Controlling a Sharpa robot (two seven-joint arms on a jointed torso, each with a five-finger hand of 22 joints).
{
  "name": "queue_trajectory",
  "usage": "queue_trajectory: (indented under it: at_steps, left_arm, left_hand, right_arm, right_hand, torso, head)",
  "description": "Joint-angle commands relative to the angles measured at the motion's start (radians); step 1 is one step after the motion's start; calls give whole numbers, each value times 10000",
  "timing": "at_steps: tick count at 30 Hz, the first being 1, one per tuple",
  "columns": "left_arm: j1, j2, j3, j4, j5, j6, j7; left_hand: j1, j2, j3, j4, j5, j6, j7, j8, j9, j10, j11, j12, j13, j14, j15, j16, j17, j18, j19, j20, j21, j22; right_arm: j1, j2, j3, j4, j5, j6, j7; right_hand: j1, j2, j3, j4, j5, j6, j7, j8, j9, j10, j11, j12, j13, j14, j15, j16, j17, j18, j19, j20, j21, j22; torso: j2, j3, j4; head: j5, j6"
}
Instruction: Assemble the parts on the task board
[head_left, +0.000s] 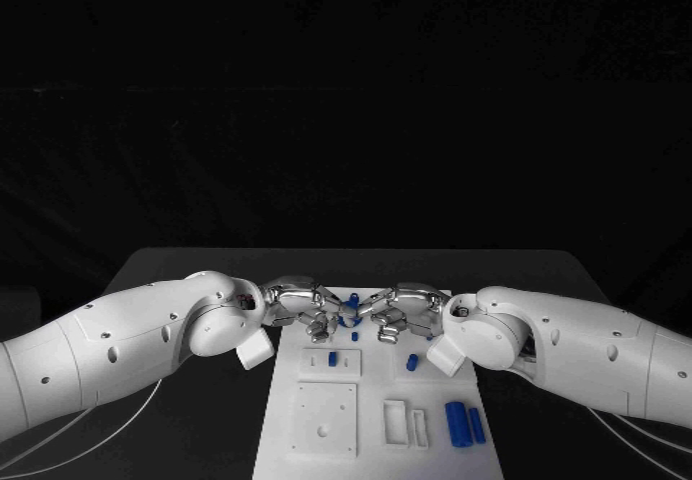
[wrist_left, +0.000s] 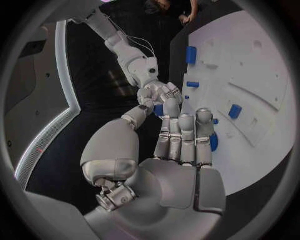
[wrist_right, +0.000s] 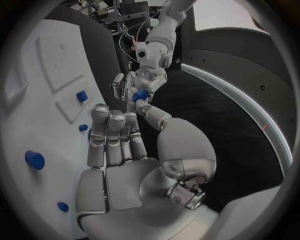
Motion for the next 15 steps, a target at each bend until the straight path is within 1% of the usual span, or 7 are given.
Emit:
queue_trajectory:
  at_steps: [1,3,8,9,15]
  left_arm:
    - [11,32,12,24,122,82,73]
    - [11,30,12,30,125,84,68]
    - [11,29,12,28,126,89,56]
    - [11,28,12,28,129,81,52]
    - [11,26,12,9,169,76,48]
  left_hand:
    - [-18,-87,-24,19,-47,-84,15,-46,-13,-81,12,56,-1,-34,28,38,-17,-68,-2,-1086,-23,156]
    - [-71,-181,-50,29,-88,-107,23,-56,-15,-96,19,68,1,-35,35,43,-21,-58,1,-1077,-22,155]
    - [-152,-299,-73,69,-149,-138,32,-69,-17,-119,27,84,3,-35,43,48,-27,-40,7,-1067,-25,151]
    - [-206,-367,-89,105,-176,-145,35,-71,-16,-125,30,93,3,-34,46,51,-30,-32,12,-1062,-26,148]
    - [-481,-599,-147,303,-295,-158,36,-72,-12,-143,31,126,-2,-28,49,59,-46,1,27,-1051,-42,136]
  right_arm:
    - [-11,49,3,82,-38,317,137]
    - [-11,50,3,78,-37,309,137]
    - [-11,48,3,73,-33,308,133]
    - [-11,46,3,74,-33,309,132]
    - [-11,43,3,72,-33,306,127]
  right_hand:
    - [17,71,8,-38,-40,10,66,10,-52,-47,-27,51,11,7,-58,54,10,286,-9,-87,59,202]
    - [14,70,8,-37,-40,8,67,8,-50,-48,-27,51,11,6,-57,53,10,286,-9,-86,59,201]
    - [9,70,7,-34,-41,5,67,6,-45,-49,-26,49,10,5,-56,52,10,286,-11,-86,59,200]
    - [8,69,7,-34,-41,5,67,6,-44,-49,-26,49,10,5,-56,52,11,286,-11,-85,59,200]
    - [4,70,8,-32,-41,4,68,5,-39,-50,-25,48,10,4,-55,51,11,286,-12,-85,60,199]
  torso:
    - [3,5,1]
    - [3,3,-1]
    - [2,1,-4]
    - [1,1,-4]
    - [2,3,-1]
  head:
    - [4,0]
    - [1,3]
    - [6,3]
    - [5,4]
    - [6,3]
